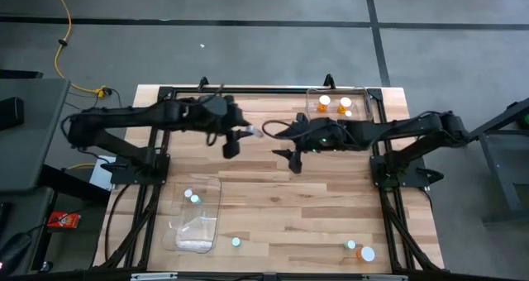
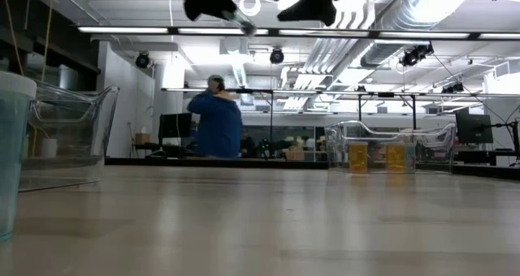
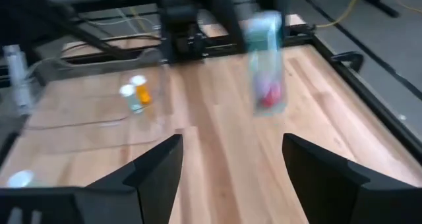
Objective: Pick and place medicine bottles into bin by pill shape (circle, oval)
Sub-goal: Put the green capsule bottle into the top transparent bin
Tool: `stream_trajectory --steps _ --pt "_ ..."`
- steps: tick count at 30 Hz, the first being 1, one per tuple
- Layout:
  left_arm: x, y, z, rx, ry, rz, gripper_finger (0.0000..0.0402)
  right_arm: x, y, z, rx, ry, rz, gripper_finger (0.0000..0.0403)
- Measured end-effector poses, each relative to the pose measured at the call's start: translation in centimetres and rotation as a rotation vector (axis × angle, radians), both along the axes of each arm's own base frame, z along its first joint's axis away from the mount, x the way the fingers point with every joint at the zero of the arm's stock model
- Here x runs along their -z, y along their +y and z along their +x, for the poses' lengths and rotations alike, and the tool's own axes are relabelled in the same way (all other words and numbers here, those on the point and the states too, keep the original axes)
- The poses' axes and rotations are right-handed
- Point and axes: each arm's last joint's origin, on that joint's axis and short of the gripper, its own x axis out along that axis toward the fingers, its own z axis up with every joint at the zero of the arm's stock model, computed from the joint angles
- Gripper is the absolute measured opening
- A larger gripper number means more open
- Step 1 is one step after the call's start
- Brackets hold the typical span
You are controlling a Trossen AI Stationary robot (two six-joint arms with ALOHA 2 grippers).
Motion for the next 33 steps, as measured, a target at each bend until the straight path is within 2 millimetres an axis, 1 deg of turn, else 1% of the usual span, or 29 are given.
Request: stream_trajectory --steps 5,9,16,23,27,33 --pt "1.3 0.4 1.9 0.009 -0.011 -0.019 0.0107 0.7 -0.9 0.5 0.055 0.026 -0.015 0.0252" --pt "1.7 0.6 2.8 0.009 -0.036 -0.017 0.0108 1.1 -1.4 0.7 0.039 0.039 0.001 0.0252" --pt "1.3 0.6 3.2 0.008 -0.086 -0.01 0.0109 1.0 -1.9 0.8 0.046 0.029 0.008 0.0252" --pt "1.2 0.5 3.2 0.032 -0.102 -0.011 0.011 1.0 -2.0 0.7 0.037 0.033 -0.013 0.0249" --pt "1.1 0.6 3.3 0.033 -0.112 -0.01 0.011 1.0 -2.0 0.7 0.04 0.032 -0.008 0.0229" --pt "1.1 0.6 3.3 0.031 -0.112 -0.011 0.0111 0.8 -2.0 0.8 0.055 0.013 0.004 0.0173"
